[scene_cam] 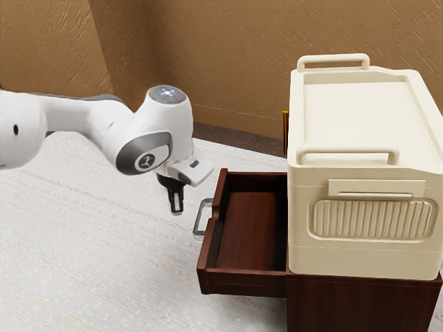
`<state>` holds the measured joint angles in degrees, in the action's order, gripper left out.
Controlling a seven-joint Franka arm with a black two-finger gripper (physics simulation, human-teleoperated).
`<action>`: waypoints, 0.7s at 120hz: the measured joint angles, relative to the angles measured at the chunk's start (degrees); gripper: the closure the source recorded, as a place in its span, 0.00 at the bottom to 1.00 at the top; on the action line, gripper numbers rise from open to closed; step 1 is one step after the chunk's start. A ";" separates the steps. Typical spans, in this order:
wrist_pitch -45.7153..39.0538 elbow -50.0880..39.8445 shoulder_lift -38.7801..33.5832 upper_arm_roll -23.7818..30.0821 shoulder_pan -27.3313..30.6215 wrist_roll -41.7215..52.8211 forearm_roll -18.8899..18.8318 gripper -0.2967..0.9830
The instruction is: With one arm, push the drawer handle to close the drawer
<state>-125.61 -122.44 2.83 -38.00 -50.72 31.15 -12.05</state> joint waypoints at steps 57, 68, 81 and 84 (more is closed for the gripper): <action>-2.27 3.01 3.97 0.60 -3.97 7.70 2.22 0.85; -2.46 4.22 4.73 1.68 -4.13 8.60 2.88 0.85; -3.15 4.82 5.27 2.67 -4.24 9.48 3.63 0.85; -3.35 4.98 5.46 2.80 -4.25 9.65 3.75 0.85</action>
<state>-128.95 -117.45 8.29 -35.20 -54.98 40.81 -8.29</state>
